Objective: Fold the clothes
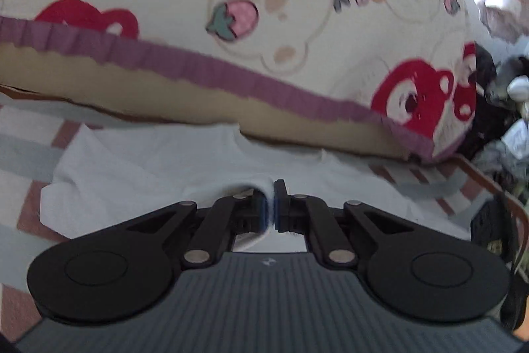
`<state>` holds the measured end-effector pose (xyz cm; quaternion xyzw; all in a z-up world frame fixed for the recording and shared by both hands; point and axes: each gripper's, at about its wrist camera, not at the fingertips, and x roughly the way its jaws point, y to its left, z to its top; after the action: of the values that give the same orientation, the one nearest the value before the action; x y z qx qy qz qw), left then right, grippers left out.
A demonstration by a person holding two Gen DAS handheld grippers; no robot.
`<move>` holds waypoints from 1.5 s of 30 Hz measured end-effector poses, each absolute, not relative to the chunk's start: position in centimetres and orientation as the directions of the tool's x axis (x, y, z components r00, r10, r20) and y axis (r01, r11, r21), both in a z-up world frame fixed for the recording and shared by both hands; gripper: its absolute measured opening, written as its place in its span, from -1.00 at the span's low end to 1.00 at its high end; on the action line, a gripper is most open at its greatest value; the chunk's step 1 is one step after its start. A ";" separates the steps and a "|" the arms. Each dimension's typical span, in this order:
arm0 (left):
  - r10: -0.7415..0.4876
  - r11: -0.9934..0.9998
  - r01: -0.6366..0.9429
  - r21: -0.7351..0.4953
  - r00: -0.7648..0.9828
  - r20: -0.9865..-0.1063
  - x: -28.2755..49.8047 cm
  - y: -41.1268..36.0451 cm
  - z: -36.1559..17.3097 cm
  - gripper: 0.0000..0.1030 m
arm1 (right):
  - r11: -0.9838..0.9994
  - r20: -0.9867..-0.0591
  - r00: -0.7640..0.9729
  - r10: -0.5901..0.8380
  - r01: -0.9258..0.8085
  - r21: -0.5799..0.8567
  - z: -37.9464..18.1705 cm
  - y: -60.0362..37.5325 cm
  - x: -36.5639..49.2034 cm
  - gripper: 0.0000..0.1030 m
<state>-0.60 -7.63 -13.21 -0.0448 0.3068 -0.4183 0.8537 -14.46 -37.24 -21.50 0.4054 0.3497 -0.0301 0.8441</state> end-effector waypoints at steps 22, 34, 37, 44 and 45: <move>-0.720 0.554 0.783 -0.284 0.278 -0.636 -7.7 -7.6 -13.7 -0.13 | 0.487 -0.478 0.829 0.290 0.302 0.819 -20.9 -37.6 -17.2 0.10; -0.615 0.692 0.651 -0.312 0.306 -0.727 -7.1 -2.3 -16.1 0.06 | 0.930 -0.683 0.675 0.280 -0.013 0.368 -17.5 -24.8 -14.5 0.19; -0.581 0.727 0.619 -0.297 0.323 -0.747 -6.4 -1.8 -16.4 0.06 | 0.984 -0.719 0.690 0.085 0.054 0.169 -18.5 -22.9 -13.9 0.18; -0.568 0.775 0.553 -0.307 0.394 -0.723 -4.3 1.1 -15.3 0.11 | 0.934 -0.545 0.833 -0.096 0.265 0.240 -14.2 -29.1 -18.4 -0.93; -0.550 0.783 0.555 -0.280 0.409 -0.728 -4.2 1.2 -15.4 0.11 | 0.909 -0.498 0.855 -0.146 0.315 0.273 -13.6 -30.4 -20.0 -0.93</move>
<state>-4.23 1.24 -15.38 0.0027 0.4325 -0.3292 0.8394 -20.00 -30.35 -13.59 0.1751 0.2407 -0.1216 0.9469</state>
